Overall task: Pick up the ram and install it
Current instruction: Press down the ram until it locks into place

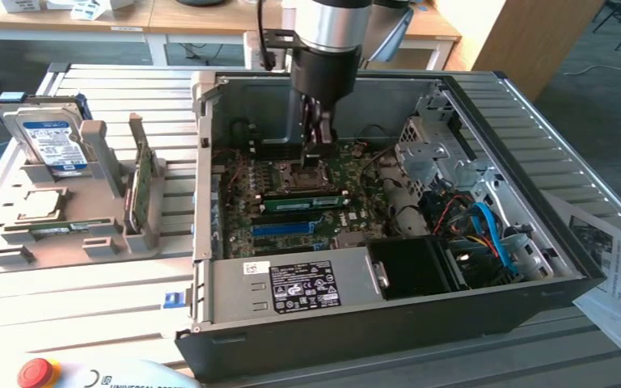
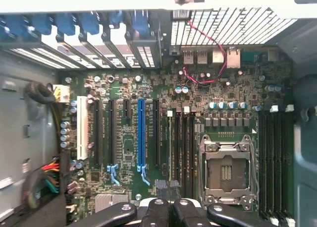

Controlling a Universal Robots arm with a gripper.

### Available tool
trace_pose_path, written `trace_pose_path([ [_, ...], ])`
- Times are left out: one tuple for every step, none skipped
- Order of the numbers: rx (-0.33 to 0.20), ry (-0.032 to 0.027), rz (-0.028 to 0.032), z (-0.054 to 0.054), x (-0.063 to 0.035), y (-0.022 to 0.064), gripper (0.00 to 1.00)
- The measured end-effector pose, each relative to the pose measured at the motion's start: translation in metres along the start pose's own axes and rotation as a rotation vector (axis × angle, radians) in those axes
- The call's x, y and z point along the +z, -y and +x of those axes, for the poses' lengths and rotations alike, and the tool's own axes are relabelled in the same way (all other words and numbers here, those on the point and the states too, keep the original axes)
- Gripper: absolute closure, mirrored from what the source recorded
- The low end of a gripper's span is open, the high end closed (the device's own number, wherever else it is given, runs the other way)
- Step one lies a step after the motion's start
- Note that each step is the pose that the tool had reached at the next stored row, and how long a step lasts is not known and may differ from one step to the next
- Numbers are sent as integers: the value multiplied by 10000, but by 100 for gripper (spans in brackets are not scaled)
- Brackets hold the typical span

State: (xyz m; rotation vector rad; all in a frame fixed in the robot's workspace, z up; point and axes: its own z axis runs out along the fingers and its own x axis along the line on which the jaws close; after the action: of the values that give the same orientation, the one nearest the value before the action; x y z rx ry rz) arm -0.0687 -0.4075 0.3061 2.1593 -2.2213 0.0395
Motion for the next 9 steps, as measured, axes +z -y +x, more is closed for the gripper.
trace_pose_path([
  [-1,-16,-19,2,-29,1,89],
  [-2,-33,-39,3,-60,1,89],
  [-2,-49,-60,4,-87,2,89],
  [-3,-65,-81,5,-114,3,89],
  [-4,-82,-103,7,-140,3,89],
  [-4,-100,-123,8,-164,4,89],
  [-4,-118,-142,9,-186,4,89],
  [-6,-137,-162,10,-209,5,89],
  [-7,-155,-181,11,-230,5,89],
])
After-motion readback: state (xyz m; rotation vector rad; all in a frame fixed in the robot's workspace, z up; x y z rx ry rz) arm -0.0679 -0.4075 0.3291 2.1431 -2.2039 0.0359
